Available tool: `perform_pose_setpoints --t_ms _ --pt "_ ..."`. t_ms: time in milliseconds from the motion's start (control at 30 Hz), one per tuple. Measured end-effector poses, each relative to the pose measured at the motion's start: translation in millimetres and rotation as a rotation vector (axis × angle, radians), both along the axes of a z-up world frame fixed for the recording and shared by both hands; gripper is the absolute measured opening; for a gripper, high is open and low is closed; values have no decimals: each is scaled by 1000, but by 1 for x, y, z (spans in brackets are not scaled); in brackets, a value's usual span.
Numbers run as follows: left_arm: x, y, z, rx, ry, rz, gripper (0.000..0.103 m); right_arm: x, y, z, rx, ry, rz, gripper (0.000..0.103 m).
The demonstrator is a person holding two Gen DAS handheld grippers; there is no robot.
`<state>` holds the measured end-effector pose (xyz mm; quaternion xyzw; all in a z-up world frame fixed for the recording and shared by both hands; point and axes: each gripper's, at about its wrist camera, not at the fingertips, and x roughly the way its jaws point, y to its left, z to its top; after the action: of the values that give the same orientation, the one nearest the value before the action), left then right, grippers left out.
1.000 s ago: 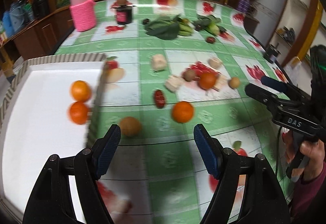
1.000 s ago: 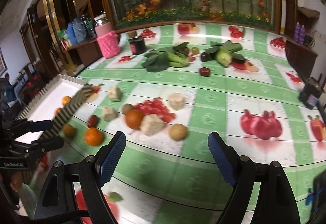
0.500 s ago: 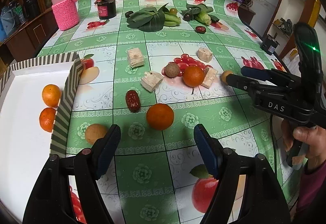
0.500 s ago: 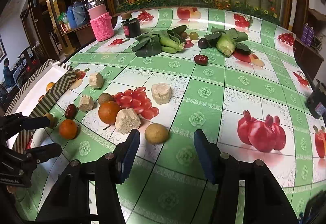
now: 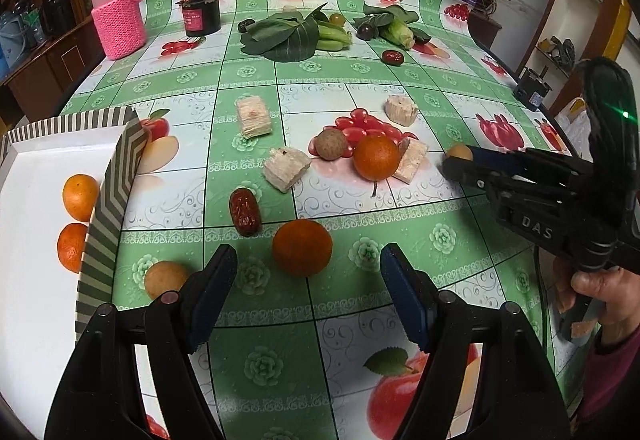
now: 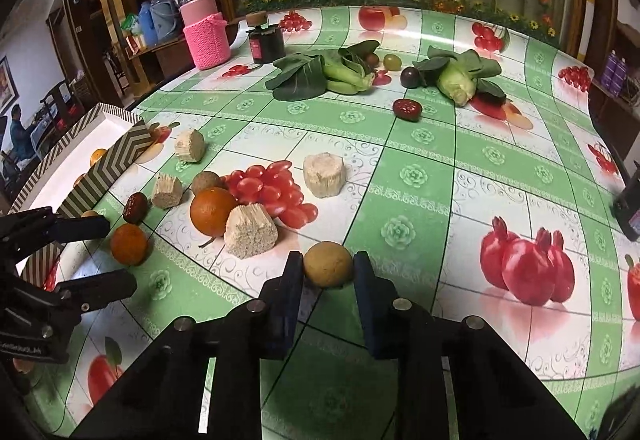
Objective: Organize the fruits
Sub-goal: 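Grasp an orange with the left tool while the right tool grasps a brown round fruit, then carry the orange and the brown fruit over the tray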
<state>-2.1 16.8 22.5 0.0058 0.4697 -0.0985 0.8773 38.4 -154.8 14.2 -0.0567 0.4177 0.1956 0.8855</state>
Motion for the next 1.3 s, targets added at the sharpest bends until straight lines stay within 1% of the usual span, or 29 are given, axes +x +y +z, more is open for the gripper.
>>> perform_pose_setpoints --t_ms 67,100,167,233,267,500,700,1000,1300 --pt "1 -1 -1 -3 0 -4 73 -3 -1 1 5 2 -1 26" --pt "1 -1 -1 -3 -1 -6 72 -5 -1 1 6 -2 -2 26" --pt "2 -3 -2 0 -3 -16 59 -8 -1 4 12 -9 -2 26" --pt "3 -3 -5 -1 7 -18 30 -12 -4 8 25 -26 -17 26" --pt "4 -3 -7 -1 10 -19 27 -14 -5 9 32 -29 -19 26" --pt "-2 3 -5 -17 -4 -9 26 -30 -4 17 64 -45 -19 26" --pt "-14 11 6 -29 -33 8 26 -44 6 22 73 -48 -3 26" --pt "-28 22 17 -45 -60 27 27 -58 29 24 49 -54 1 26" --pt "-36 34 26 -42 -84 49 27 -69 52 33 32 -74 40 26"
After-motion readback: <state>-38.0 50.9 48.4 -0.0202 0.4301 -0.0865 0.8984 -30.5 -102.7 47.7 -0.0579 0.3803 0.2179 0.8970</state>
